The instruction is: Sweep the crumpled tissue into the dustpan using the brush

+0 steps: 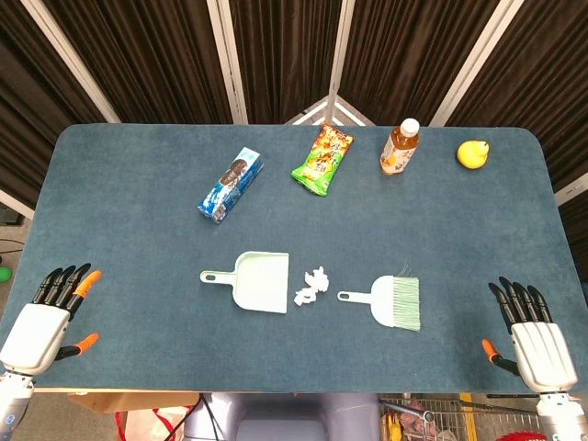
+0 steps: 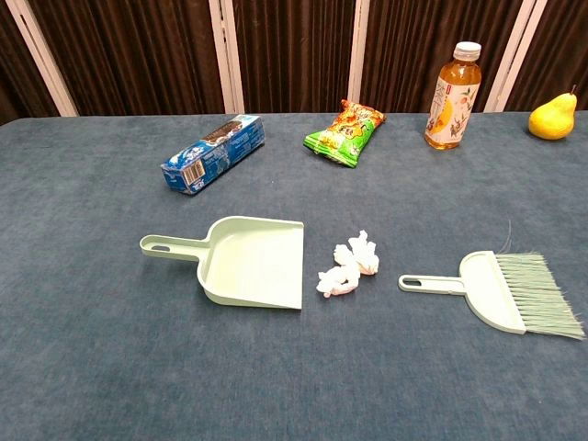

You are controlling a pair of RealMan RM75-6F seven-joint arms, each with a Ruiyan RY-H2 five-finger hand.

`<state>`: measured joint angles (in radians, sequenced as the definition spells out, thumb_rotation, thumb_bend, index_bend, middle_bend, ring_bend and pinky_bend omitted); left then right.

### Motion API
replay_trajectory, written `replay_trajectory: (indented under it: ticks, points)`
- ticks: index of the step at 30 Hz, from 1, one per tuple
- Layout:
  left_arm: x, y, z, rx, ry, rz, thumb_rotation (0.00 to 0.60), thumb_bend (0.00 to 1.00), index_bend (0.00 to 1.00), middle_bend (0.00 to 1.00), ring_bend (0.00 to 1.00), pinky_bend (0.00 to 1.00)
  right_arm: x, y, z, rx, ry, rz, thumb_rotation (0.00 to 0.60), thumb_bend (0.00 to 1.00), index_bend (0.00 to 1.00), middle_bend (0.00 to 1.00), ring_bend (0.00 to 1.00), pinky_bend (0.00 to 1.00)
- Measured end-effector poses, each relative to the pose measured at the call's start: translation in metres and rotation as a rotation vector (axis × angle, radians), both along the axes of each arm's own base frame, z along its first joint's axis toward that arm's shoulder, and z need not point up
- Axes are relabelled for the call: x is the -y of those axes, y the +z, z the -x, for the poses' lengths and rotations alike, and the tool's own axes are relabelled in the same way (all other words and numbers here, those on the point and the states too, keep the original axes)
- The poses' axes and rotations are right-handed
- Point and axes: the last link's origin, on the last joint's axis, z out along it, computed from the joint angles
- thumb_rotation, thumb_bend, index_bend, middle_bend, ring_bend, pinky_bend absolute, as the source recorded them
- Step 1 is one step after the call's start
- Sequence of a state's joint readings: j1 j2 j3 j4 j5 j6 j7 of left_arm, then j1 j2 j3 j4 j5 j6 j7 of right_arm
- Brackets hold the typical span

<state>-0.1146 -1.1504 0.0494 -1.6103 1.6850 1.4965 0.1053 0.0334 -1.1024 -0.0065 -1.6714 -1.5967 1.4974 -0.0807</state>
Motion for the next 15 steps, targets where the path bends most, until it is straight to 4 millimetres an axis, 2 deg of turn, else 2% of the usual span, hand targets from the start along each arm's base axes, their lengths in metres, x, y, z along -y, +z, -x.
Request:
replay_trajectory:
  ticks: [15]
  points:
    - [-0.0002,-0.0007,0.0003,-0.001,0.010,0.006,0.600,0.00,0.00,0.00,0.00,0.00,-0.0001,-0.0009,-0.0002,0.005,-0.004,-0.003,0.600,0.31,0.00,0.00,0.00,0.00]
